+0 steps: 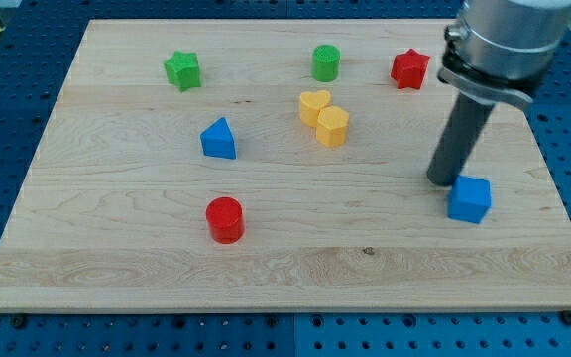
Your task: Point at the red circle
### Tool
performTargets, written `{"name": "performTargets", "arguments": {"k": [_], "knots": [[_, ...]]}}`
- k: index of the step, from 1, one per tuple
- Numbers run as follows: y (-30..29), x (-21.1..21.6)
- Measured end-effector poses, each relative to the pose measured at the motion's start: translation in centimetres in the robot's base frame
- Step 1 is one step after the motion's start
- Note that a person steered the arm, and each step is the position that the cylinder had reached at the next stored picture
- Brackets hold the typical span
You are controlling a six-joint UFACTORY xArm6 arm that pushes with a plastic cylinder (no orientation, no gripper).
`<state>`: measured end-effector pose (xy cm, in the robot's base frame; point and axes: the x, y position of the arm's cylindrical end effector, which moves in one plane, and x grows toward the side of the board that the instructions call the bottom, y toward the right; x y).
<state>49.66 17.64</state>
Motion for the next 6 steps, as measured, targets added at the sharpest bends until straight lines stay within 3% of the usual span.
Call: {"name": "performTargets", "arguments": {"k": [2, 3, 6], "knots": [[2.8, 3.4], [-1.3, 3.7], [-26.6, 9.6]]}}
